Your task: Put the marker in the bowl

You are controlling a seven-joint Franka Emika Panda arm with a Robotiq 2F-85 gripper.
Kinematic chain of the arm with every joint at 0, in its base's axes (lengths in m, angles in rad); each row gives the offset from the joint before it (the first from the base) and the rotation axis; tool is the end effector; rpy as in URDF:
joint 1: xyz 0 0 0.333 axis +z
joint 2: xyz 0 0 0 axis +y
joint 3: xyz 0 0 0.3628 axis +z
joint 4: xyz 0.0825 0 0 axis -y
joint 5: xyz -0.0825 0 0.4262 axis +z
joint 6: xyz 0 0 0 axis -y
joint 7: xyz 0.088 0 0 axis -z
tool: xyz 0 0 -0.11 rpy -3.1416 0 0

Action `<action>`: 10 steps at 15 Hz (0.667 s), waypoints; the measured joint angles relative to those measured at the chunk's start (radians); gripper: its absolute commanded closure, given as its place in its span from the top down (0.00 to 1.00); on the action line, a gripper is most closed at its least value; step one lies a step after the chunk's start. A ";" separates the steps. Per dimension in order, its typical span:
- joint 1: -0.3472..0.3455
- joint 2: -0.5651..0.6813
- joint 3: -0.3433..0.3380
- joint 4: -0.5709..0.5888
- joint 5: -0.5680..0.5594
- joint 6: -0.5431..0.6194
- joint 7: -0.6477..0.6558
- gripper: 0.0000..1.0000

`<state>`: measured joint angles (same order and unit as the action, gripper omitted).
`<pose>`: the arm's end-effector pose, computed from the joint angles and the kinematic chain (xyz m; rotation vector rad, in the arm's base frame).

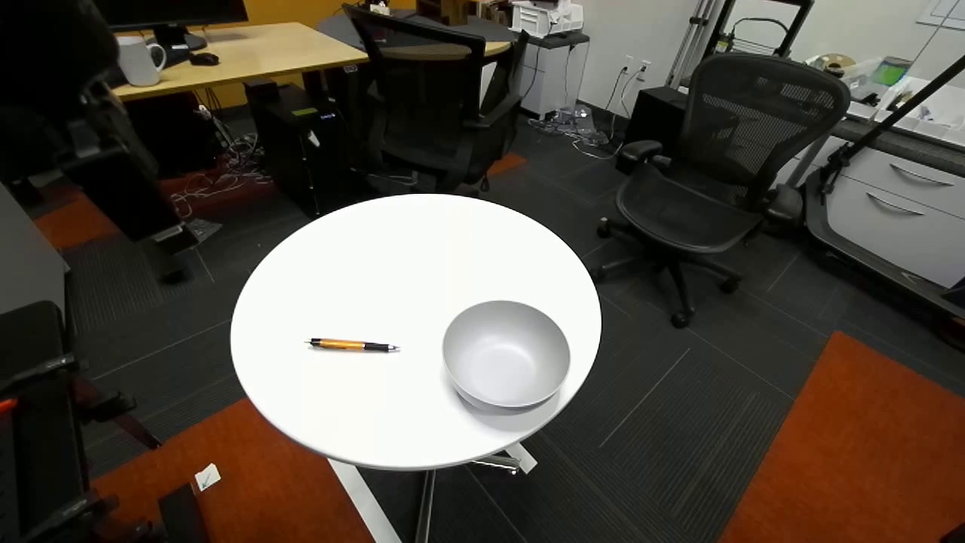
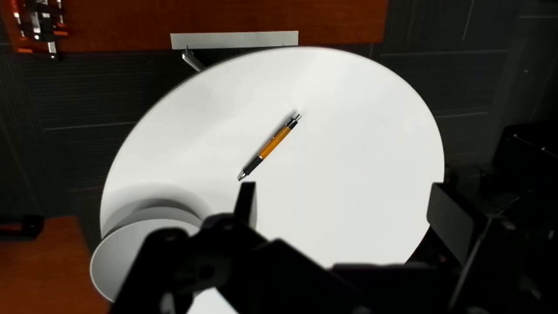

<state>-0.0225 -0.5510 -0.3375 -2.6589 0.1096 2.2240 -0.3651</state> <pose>0.3685 -0.1330 0.4284 -2.9106 0.0274 -0.2458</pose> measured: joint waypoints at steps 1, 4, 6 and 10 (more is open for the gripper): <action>0.000 0.019 0.013 -0.012 0.021 0.034 0.026 1.00; -0.001 0.094 0.067 -0.048 0.061 0.158 0.141 1.00; -0.002 0.160 0.106 -0.062 0.073 0.255 0.241 1.00; -0.009 0.308 0.157 -0.059 0.083 0.417 0.414 1.00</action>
<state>-0.0317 -0.2433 -0.1805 -2.7180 0.1926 2.6412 0.0488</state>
